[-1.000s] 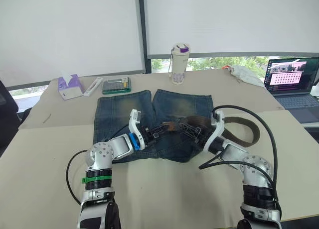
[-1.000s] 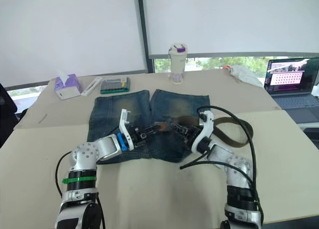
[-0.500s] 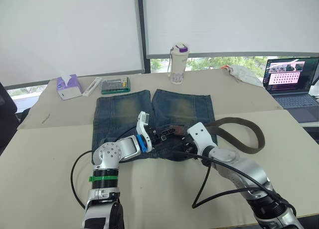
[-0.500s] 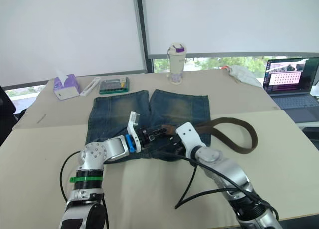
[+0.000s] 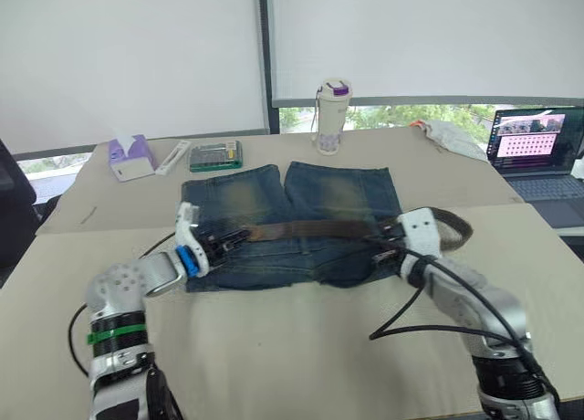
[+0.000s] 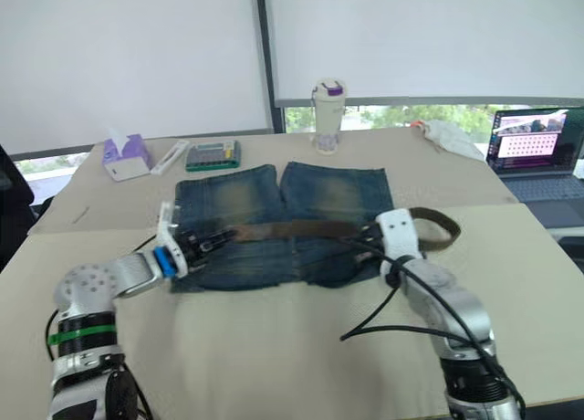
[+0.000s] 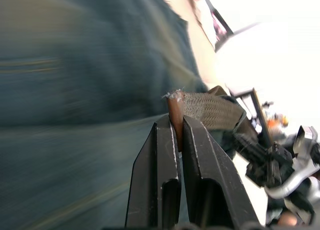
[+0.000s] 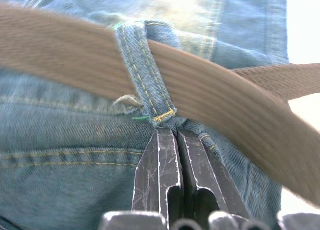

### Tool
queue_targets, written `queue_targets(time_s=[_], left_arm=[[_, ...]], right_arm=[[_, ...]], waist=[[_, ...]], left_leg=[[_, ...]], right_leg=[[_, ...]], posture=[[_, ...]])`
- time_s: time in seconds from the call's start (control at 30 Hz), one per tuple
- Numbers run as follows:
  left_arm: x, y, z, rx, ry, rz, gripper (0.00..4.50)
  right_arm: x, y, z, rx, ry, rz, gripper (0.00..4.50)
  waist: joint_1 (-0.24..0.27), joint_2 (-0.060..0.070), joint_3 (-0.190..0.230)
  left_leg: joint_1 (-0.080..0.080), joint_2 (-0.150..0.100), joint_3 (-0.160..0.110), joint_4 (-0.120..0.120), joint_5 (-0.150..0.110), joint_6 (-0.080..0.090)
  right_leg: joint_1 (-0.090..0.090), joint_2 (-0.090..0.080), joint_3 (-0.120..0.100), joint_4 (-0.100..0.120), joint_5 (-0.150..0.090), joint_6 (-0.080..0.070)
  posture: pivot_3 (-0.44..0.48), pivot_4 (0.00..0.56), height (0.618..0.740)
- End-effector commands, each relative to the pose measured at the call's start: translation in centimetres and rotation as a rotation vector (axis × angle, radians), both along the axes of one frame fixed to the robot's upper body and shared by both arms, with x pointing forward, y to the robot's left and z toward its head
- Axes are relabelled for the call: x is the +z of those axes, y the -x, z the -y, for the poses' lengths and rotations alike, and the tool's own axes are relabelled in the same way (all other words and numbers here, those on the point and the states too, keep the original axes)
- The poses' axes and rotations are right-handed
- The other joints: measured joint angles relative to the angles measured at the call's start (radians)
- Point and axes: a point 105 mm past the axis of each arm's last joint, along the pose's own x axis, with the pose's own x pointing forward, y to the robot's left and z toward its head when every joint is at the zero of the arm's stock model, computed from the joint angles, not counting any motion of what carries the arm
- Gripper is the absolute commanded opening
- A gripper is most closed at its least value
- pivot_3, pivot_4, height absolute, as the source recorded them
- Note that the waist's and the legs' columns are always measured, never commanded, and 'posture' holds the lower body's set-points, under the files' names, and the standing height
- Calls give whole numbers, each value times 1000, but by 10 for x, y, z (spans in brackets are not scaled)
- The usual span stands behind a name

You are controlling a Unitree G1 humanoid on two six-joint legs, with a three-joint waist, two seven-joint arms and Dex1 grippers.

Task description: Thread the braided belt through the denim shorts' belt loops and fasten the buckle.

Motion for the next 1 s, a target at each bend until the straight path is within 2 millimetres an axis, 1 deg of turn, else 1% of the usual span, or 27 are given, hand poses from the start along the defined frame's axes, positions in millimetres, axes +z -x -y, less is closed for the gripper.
queue_targets(time_s=[0.03,0.07,0.1,0.17,0.23,0.27,0.33,0.47,0.5,0.6,0.7,0.73,0.83,0.9,0.93,1.0], left_arm=[[18,11,17,-91,82,45,0],[21,13,24,-114,112,47,0],[25,14,31,-135,148,51,0],[32,17,46,-177,208,63,0],[39,21,61,-233,270,73,0],[42,24,68,-259,297,77,0],[48,28,78,-297,331,84,0],[52,35,90,-352,339,87,0],[53,35,92,-360,343,88,0],[56,37,93,-369,345,91,0],[55,38,89,-360,329,86,0],[55,38,88,-358,326,87,0],[55,39,88,-357,325,85,0],[55,39,87,-356,321,83,0],[54,39,87,-355,320,81,0],[53,39,85,-352,316,78,0]], right_arm=[[21,28,-32,269,-117,2,333],[27,36,-41,338,-167,0,727],[36,46,-51,418,-229,12,951],[52,66,-70,567,-397,17,1649],[52,77,-82,629,-468,-17,2319],[50,80,-89,652,-486,-38,2319],[50,73,-98,630,-564,-41,2319],[54,58,-111,581,-666,-26,2319],[57,53,-112,564,-699,-12,2319],[64,43,-111,520,-767,26,2319],[73,42,-107,519,-819,59,2319],[74,43,-107,522,-814,59,1801],[74,43,-107,525,-802,53,862],[74,43,-106,525,-802,52,128],[74,43,-106,525,-800,52,36],[75,41,-104,515,-786,57,36]], waist=[[7,-1,1],[5,-2,1],[5,-2,1],[5,-2,1],[2,-3,1],[1,-3,1],[-3,-3,1],[-7,-2,1],[-7,-2,1],[-7,-2,1],[-7,-2,1],[-7,-2,1],[-8,-2,1],[-9,-2,1],[-10,-2,1],[-12,-2,1]], left_leg=[[0,0,0,0,0,0],[0,0,-1,0,0,0],[0,1,-1,0,0,0],[0,1,-2,0,0,0],[0,2,-3,0,-1,1],[1,2,-3,0,-1,1],[1,2,-4,0,-1,1],[0,2,-4,-1,1,-2],[0,2,-4,-1,3,-6],[0,1,-4,-1,4,-7],[0,1,-4,-1,4,-7],[0,1,-5,-1,4,-7],[0,1,-5,-1,4,-7],[0,1,-5,-1,4,-7],[0,1,-5,-1,4,-7],[0,1,-5,-1,4,-7]], right_leg=[[0,0,0,0,0,0],[1,0,-1,0,0,0],[1,1,-1,0,0,0],[1,1,-1,0,0,0],[3,2,-2,0,0,0],[3,2,-1,0,0,0],[3,2,-1,0,0,0],[0,2,0,1,1,-1],[0,2,0,1,1,-1],[0,2,0,1,1,-1],[-1,1,0,1,1,-1],[-1,1,0,1,1,-1],[-1,1,0,1,1,-1],[-1,2,0,1,1,-1],[-1,2,0,1,1,-1],[-1,2,0,1,1,-1]], posture=[[0,150,740],[0,150,740],[0,150,740],[0,150,740],[0,150,740],[0,150,740],[0,150,740],[0,150,740],[0,150,740],[0,150,740],[0,150,740],[0,150,740],[0,150,740],[0,150,740],[0,150,740],[0,150,740]])
